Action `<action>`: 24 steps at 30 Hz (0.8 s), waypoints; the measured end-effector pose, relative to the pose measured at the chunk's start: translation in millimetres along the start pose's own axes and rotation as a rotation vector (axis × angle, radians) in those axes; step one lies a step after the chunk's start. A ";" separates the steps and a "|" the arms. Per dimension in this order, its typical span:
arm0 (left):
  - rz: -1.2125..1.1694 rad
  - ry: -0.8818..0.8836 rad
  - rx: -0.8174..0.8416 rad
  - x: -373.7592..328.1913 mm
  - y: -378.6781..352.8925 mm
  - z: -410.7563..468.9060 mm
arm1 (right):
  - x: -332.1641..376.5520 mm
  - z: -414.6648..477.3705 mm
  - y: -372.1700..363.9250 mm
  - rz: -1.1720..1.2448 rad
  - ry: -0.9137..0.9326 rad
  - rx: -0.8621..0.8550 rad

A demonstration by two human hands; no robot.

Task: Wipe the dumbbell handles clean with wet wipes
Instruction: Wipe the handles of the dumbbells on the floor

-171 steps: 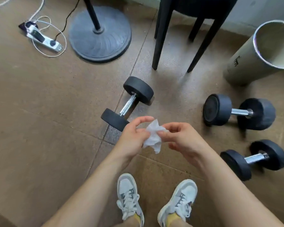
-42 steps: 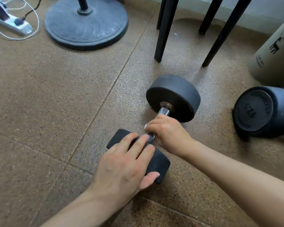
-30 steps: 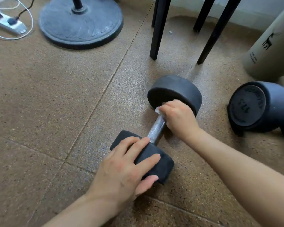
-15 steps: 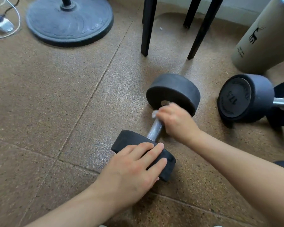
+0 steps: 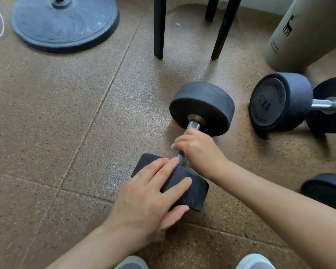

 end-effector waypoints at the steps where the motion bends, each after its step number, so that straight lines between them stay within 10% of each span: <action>1: -0.003 -0.021 -0.011 -2.4 -1.6 -0.4 | 4.9 -4.7 -0.2 0.052 0.037 0.073; 24: -0.219 -0.331 -0.033 -36.1 -26.1 26.8 | -37.7 -43.0 25.4 -0.008 -0.281 -0.077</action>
Point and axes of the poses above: each hand's wrist, its own z-axis towards the middle knuckle, its own y-axis out of the back of the hand, x = y × z, the point moved 4 cm from there along z, towards the middle knuckle, and after that the axes turned 7 degrees about y, right-handed, at the moved point
